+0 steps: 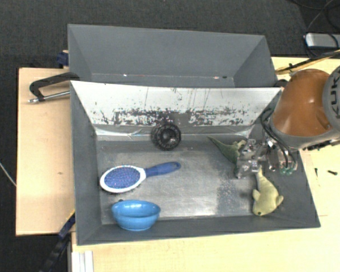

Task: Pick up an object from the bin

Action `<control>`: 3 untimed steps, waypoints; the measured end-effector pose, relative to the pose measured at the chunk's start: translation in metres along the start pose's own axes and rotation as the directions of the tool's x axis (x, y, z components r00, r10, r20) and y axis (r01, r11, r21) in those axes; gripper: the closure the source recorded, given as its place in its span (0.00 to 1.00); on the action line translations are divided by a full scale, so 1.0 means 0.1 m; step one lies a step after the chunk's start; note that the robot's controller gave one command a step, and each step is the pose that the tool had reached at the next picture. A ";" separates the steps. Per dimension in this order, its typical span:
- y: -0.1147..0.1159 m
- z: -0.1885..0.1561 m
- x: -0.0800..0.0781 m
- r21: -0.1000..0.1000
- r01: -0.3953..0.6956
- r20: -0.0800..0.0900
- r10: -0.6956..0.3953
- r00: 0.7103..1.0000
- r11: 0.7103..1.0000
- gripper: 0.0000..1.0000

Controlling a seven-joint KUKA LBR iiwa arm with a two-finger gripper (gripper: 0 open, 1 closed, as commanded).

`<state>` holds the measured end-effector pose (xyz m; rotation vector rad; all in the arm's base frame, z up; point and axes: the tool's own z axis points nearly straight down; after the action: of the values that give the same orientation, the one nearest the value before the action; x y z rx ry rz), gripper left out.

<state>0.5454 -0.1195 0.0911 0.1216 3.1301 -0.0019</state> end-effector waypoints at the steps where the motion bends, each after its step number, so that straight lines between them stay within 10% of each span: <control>1: -0.04 -1.22 -0.10 0.002 0.119 0.007 -0.119 0.993 0.993 1.00; 2: -0.04 -1.17 -0.08 -0.001 0.119 -0.002 -0.119 0.993 0.993 0.00; 3: 0.04 -0.10 -0.15 -0.002 0.087 0.006 -0.086 0.996 0.996 0.00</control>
Offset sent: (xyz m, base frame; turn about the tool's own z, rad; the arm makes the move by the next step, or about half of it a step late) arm 0.0047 -0.0045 0.1158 -0.1190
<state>0.5603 -0.1171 0.1011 -0.0141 3.1266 0.0003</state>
